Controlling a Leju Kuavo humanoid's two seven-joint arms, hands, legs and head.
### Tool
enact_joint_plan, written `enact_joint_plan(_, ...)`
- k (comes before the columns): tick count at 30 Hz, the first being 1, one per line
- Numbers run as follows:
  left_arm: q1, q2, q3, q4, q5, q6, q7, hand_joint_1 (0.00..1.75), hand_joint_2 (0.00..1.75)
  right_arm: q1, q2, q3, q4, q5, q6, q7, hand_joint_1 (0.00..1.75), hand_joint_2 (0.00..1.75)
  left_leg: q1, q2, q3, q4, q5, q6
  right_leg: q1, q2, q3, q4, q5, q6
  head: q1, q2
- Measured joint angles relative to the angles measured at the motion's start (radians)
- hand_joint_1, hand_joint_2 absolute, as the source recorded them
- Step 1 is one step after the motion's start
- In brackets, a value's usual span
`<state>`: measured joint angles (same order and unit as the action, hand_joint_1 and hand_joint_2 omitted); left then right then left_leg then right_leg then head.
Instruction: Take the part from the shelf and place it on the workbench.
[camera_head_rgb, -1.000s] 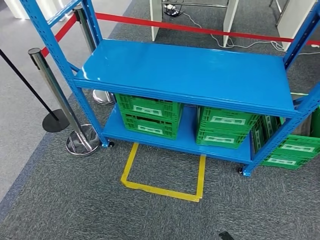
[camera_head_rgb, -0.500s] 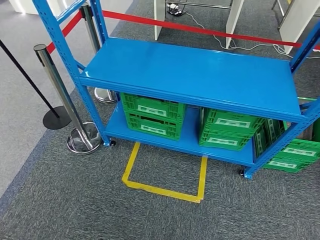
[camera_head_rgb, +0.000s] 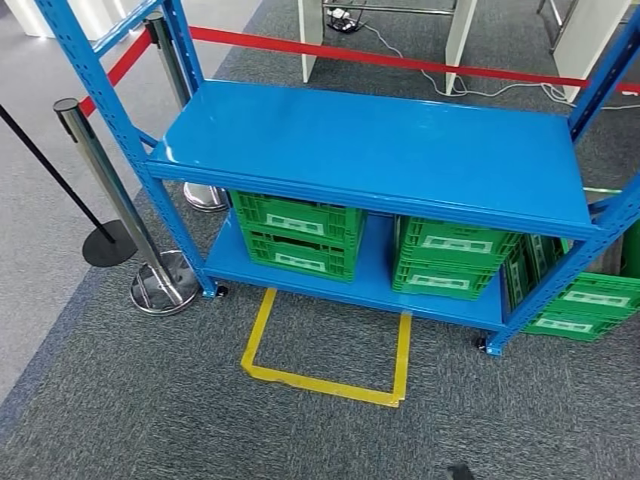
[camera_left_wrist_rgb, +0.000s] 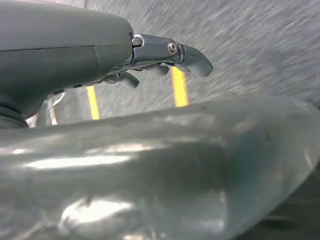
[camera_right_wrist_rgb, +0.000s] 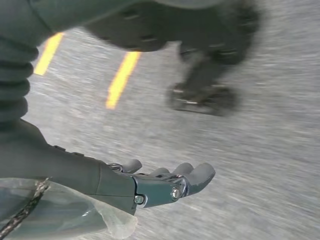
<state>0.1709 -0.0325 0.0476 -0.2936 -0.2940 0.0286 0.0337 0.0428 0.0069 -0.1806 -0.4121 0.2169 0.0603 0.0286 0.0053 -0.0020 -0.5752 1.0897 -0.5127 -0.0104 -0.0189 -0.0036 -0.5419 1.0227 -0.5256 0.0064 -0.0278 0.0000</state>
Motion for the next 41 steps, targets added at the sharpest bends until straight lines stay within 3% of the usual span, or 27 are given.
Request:
enact_joint_plan(2, 0.022, 0.004, -0.005, 0.010, 0.044, -0.003, -0.005, 0.00, 0.00, -0.010, 0.000, 0.024, -0.025, -0.033, -0.010, -0.003, 0.00, 1.75, -0.003, -0.001, 0.025, -0.058, 0.009, 0.007, 0.003, -0.002, -0.005, -0.001, -0.004, 0.011, 0.001, 0.000)
enact_joint_plan(5, 0.032, 0.009, -0.010, 0.007, 0.119, -0.007, -0.014, 0.00, 0.00, 0.000, 0.000, 0.059, -0.037, -0.087, -0.025, -0.006, 0.00, 1.75, -0.003, -0.001, 0.028, -0.069, 0.011, 0.024, 0.002, -0.004, -0.005, 0.001, -0.011, 0.029, 0.002, 0.000)
enact_joint_plan(6, 0.027, 0.010, -0.011, -0.002, 0.141, -0.009, -0.017, 0.00, 0.00, 0.012, 0.000, 0.070, -0.035, -0.103, -0.029, -0.009, 0.00, 1.75, -0.002, 0.000, 0.029, -0.073, 0.013, 0.032, 0.001, -0.002, -0.013, 0.020, -0.027, 0.033, 0.004, 0.000)
enact_joint_plan(9, -0.011, 0.014, -0.015, -0.047, 0.191, -0.016, -0.024, 0.00, 0.00, 0.064, 0.000, 0.095, -0.005, -0.139, -0.038, -0.017, 0.00, 1.75, -0.002, 0.001, 0.029, -0.077, 0.014, 0.050, -0.001, 0.003, -0.093, 0.185, -0.119, 0.043, 0.007, 0.000)
enact_joint_plan(10, -0.028, 0.015, -0.015, -0.066, 0.202, -0.018, -0.025, 0.00, 0.00, 0.085, 0.000, 0.102, 0.011, -0.147, -0.041, -0.018, 0.00, 1.75, -0.003, 0.001, 0.029, -0.077, 0.014, 0.051, -0.003, 0.003, -0.121, 0.239, -0.138, 0.047, 0.007, 0.000)
enact_joint_plan(11, -0.044, 0.016, -0.016, -0.085, 0.211, -0.019, -0.026, 0.00, 0.00, 0.106, 0.000, 0.107, 0.028, -0.153, -0.043, -0.018, 0.00, 1.75, -0.004, 0.001, 0.030, -0.076, 0.013, 0.052, -0.004, 0.002, -0.136, 0.263, -0.138, 0.051, 0.007, 0.000)
enact_joint_plan(12, -0.060, 0.016, -0.017, -0.105, 0.217, -0.019, -0.027, 0.00, 0.00, 0.127, 0.000, 0.110, 0.045, -0.159, -0.045, -0.018, 0.00, 1.75, -0.003, 0.001, 0.032, -0.076, 0.011, 0.051, -0.006, 0.002, -0.133, 0.249, -0.117, 0.055, 0.007, 0.000)
enact_joint_plan(14, -0.091, 0.017, -0.020, -0.149, 0.230, -0.019, -0.029, 0.00, 0.00, 0.164, -0.001, 0.116, 0.081, -0.168, -0.048, -0.019, 0.00, 1.75, -0.002, 0.001, 0.035, -0.071, 0.005, 0.045, -0.014, 0.001, -0.079, 0.129, -0.045, 0.065, 0.008, 0.000)
enact_joint_plan(16, -0.113, 0.022, -0.022, -0.185, 0.245, -0.020, -0.031, 0.00, 0.00, 0.188, -0.001, 0.126, 0.111, -0.179, -0.050, -0.019, 0.00, 1.75, -0.006, 0.000, 0.034, -0.061, -0.005, 0.036, -0.020, 0.001, -0.024, 0.026, 0.000, 0.063, 0.010, 0.000)
enact_joint_plan(20, -0.087, 0.026, -0.024, -0.171, 0.285, -0.023, -0.033, 0.00, 0.00, 0.170, -0.001, 0.142, 0.085, -0.207, -0.058, -0.024, 0.00, 0.00, -0.010, 0.008, 0.036, -0.060, -0.006, 0.025, -0.016, 0.017, -0.015, 0.009, 0.008, 0.047, 0.007, 0.000)
enact_joint_plan(27, -0.026, 0.025, -0.033, -0.145, 0.294, -0.023, -0.032, 0.00, 0.00, 0.111, -0.001, 0.155, 0.047, -0.215, -0.062, -0.028, 0.00, 0.00, -0.004, -0.002, 0.044, -0.066, -0.009, 0.015, -0.009, 0.002, -0.015, 0.008, -0.003, 0.032, 0.008, 0.000)
enact_joint_plan(41, -0.018, 0.026, -0.033, -0.132, 0.294, -0.023, -0.032, 0.00, 0.00, 0.107, -0.001, 0.162, 0.034, -0.215, -0.062, -0.029, 0.00, 0.00, -0.005, -0.002, 0.043, -0.067, -0.006, 0.010, -0.009, 0.002, -0.007, 0.008, 0.000, 0.029, 0.008, 0.000)
